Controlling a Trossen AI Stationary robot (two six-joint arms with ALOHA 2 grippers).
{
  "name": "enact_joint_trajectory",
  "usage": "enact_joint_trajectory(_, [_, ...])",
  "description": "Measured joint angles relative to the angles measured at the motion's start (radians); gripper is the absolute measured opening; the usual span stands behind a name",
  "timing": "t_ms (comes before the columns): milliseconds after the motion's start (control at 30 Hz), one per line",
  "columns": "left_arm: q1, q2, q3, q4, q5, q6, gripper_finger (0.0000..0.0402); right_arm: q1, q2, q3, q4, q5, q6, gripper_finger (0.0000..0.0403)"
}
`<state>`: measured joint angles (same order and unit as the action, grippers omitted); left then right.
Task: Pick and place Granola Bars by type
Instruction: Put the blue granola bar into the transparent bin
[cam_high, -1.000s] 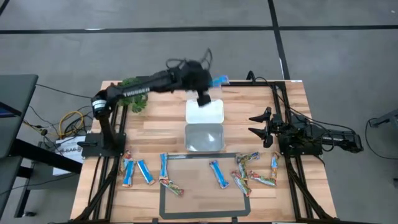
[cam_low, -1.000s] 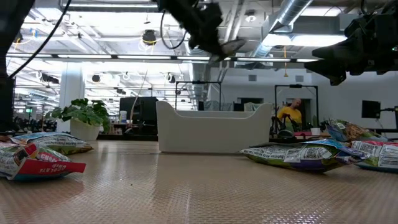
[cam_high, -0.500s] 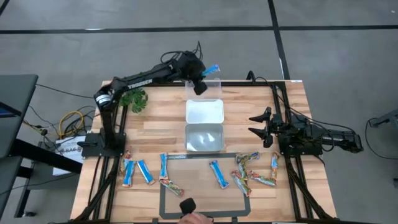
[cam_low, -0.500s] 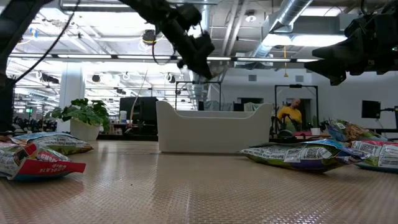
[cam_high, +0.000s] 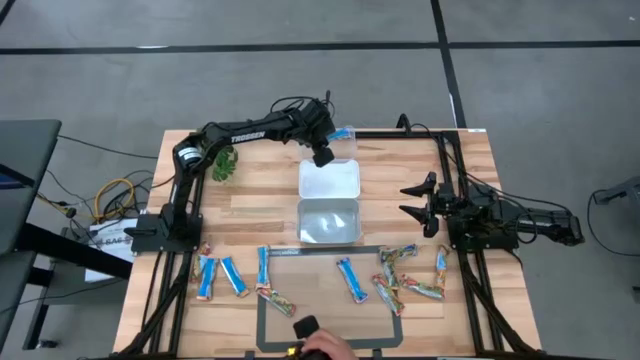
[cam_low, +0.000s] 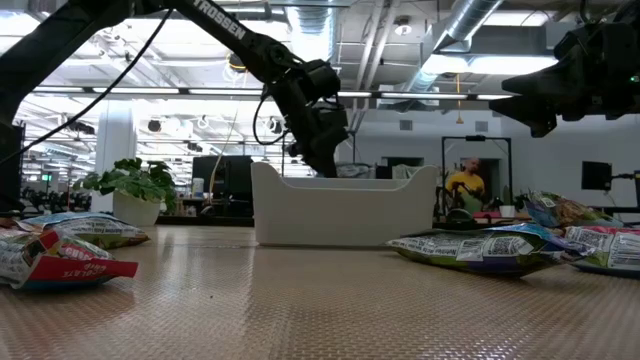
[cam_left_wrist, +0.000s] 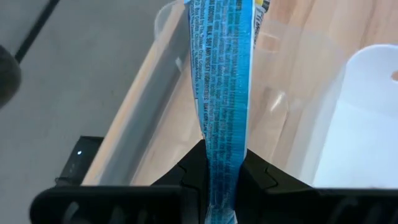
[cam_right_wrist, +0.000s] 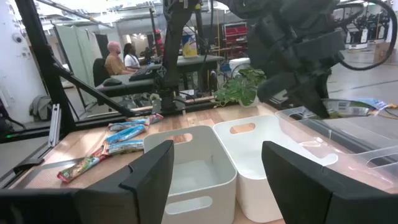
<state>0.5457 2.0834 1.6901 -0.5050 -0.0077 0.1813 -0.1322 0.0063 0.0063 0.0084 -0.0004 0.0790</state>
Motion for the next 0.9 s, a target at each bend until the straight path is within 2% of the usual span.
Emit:
enact_joint_trajectory(133, [0.010,0.000,0.000,-0.031,-0.005,0.007,0.0059,0.000,0.000,0.000,0.000,0.000,0.000,0.0240])
enact_joint_trajectory(367, [0.012,-0.001,0.000,-0.056,-0.007,0.014,0.0124,0.000,0.000,0.000,0.000,0.000,0.000,0.0240])
enact_joint_trajectory(500, [0.013,-0.003,0.000,-0.057,0.001,0.014,0.0147,0.000,0.000,0.000,0.000,0.000,0.000,0.0240])
enact_joint_trajectory(700, [0.006,-0.030,0.000,-0.031,0.005,-0.004,0.0155,0.000,0.000,0.000,0.000,0.000,0.000,0.0240])
enact_joint_trajectory(900, [-0.010,-0.089,0.000,0.042,0.097,-0.043,0.0154,0.000,0.000,0.000,0.000,0.000,0.000,0.0240])
